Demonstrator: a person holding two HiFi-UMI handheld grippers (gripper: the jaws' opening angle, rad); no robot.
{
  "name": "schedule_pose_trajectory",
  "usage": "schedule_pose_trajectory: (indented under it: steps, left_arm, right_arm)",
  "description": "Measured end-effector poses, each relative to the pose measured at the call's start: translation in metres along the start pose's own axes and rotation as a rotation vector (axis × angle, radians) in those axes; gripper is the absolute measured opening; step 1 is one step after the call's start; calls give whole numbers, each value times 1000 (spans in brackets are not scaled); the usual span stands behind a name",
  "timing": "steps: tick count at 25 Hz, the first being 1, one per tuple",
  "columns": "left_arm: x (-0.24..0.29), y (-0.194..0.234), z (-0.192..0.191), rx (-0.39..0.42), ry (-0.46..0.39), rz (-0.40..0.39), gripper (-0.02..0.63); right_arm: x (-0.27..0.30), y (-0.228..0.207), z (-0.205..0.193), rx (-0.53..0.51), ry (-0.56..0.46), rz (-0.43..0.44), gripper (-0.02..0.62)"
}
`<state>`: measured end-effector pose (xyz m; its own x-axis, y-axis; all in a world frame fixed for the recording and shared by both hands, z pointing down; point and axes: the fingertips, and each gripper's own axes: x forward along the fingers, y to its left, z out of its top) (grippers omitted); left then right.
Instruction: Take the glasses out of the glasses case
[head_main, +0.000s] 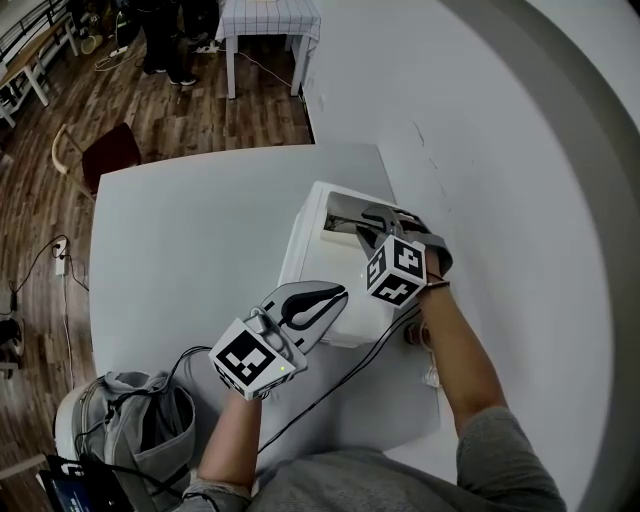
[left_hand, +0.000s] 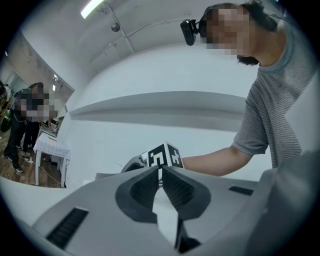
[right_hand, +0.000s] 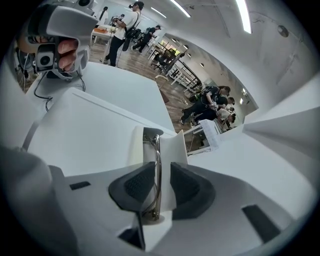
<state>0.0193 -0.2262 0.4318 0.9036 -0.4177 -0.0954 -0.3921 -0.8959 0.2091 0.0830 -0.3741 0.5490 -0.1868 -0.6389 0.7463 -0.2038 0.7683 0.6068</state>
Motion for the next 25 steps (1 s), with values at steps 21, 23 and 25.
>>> schedule_pose_trajectory:
  steps: [21,23,25]
  left_arm:
    - [-7,1,-7,-22,10,8,14]
    - [-7,2,-7,-22,9,9,14]
    - [-6,1,-7,-20,11,8,14]
  right_arm:
    - [15,4,-11,-74,99,24,26]
    - [15,4,-12,-77,96,11,26]
    - [15,3,-12,-79,94,1,26]
